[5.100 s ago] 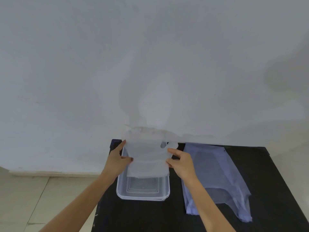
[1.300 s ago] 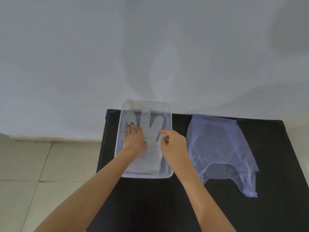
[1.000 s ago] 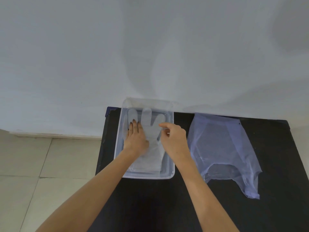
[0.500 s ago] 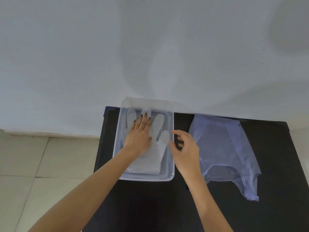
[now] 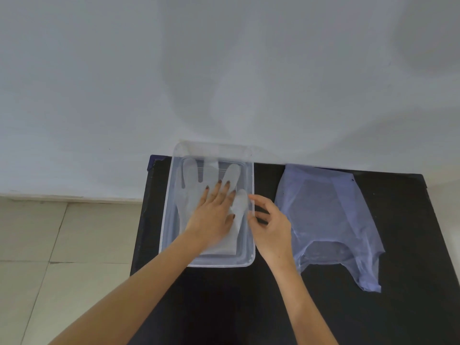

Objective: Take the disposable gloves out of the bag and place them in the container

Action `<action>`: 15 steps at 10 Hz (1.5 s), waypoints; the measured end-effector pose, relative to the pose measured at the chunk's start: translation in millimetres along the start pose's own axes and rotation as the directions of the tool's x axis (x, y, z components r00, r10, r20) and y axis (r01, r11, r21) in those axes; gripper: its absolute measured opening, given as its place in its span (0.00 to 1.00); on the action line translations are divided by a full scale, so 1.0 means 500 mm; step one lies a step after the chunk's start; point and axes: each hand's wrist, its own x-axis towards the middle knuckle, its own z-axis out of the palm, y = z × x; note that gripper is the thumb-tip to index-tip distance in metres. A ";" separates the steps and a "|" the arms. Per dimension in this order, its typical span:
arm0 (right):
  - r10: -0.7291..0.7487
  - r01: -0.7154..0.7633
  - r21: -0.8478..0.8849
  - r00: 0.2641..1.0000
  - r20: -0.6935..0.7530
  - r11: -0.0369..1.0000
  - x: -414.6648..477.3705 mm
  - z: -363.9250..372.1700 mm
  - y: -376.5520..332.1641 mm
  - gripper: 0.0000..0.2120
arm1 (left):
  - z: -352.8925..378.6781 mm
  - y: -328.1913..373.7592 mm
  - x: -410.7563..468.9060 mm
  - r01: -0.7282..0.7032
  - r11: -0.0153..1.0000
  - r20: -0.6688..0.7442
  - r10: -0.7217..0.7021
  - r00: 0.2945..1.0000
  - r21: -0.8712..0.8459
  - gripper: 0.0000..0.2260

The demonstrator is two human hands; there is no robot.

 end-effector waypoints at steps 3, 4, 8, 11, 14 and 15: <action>-0.026 0.025 0.037 0.999 0.021 0.999 -0.002 -0.005 0.004 0.17 | 0.019 0.038 -0.024 0.066 0.990 -0.021 -0.069 0.997 -0.122 0.30; -0.030 0.029 0.060 1.000 0.007 0.998 -0.003 -0.003 0.006 0.16 | 0.024 0.034 -0.036 0.019 0.989 -0.017 -0.022 1.000 -0.148 0.25; -0.053 0.053 0.001 0.998 0.027 0.999 0.003 -0.006 0.016 0.17 | 0.041 0.023 -0.038 -0.029 0.993 0.093 0.040 0.995 -0.114 0.29; -0.047 0.044 0.060 0.998 0.045 0.997 0.001 -0.008 0.014 0.18 | 0.015 -0.007 -0.057 0.042 0.996 0.132 -0.032 0.991 -0.079 0.27; -0.077 0.077 -0.029 0.997 -0.001 0.997 -0.042 -0.045 -0.022 0.16 | -0.053 0.010 -0.105 0.108 0.970 0.063 -0.096 0.993 -0.219 0.24; -0.080 0.075 -0.066 0.993 -0.083 0.995 -0.076 -0.068 -0.035 0.16 | -0.080 0.031 -0.144 0.129 0.938 -0.017 -0.141 0.990 -0.323 0.23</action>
